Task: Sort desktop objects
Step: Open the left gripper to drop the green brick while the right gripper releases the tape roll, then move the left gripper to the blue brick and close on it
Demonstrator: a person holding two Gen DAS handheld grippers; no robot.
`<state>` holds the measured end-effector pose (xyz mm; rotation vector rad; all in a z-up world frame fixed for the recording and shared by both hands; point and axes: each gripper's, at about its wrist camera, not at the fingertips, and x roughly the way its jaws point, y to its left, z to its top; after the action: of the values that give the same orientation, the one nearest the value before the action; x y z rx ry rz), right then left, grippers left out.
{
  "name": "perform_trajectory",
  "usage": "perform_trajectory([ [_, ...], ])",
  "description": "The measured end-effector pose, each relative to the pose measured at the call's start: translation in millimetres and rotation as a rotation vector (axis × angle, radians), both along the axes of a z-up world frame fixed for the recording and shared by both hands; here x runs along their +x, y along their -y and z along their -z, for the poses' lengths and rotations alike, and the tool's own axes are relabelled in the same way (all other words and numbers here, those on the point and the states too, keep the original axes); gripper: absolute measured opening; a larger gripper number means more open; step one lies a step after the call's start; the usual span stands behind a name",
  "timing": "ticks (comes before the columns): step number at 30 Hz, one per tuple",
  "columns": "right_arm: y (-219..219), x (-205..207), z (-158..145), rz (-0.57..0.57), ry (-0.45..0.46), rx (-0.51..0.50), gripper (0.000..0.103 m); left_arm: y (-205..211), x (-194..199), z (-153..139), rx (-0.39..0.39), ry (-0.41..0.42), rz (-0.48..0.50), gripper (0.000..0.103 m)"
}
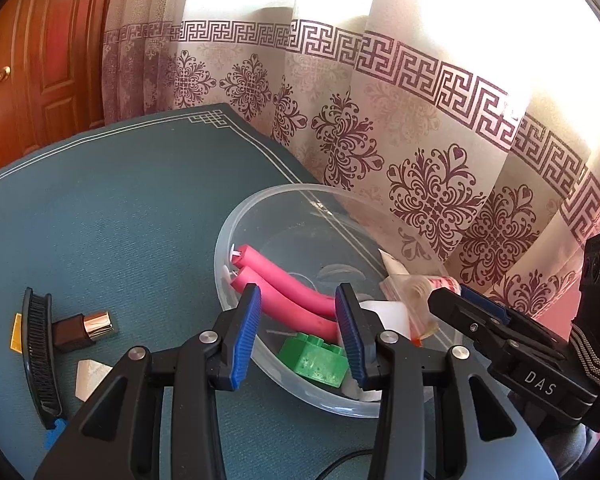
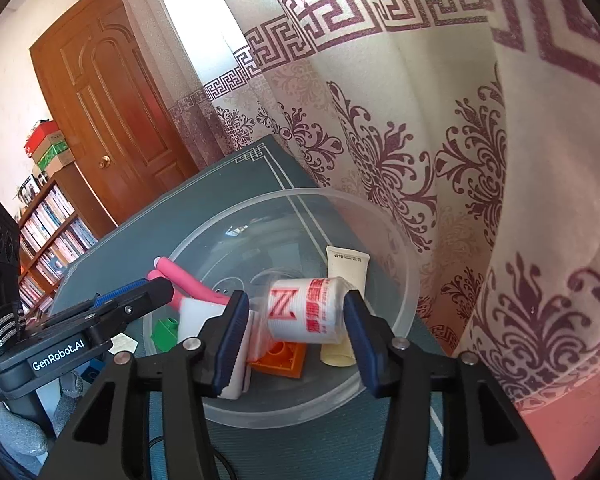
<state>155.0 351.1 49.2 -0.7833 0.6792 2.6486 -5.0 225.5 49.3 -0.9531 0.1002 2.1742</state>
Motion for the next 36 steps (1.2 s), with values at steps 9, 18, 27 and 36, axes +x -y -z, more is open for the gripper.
perform_trajectory([
  [9, 4.5, 0.9, -5.4, -0.007, -0.016, 0.008, 0.058, 18.7, 6.5, -8.5, 0.020, -0.006, -0.035, 0.042],
  [18, 10.9, -10.3, -2.2, -0.107, -0.024, -0.054, 0.062, 46.7, 9.4, -1.0, 0.010, 0.029, -0.099, 0.042],
  [27, 17.5, -2.1, -5.5, -0.074, -0.036, -0.024, 0.062, 86.7, 11.3, 4.8, -0.013, 0.031, -0.190, 0.042],
  [36, 36.3, -6.5, -14.9, -0.086, -0.049, 0.013, 0.062, 120.5, 13.6, 16.0, -0.045, 0.039, -0.250, 0.042],
])
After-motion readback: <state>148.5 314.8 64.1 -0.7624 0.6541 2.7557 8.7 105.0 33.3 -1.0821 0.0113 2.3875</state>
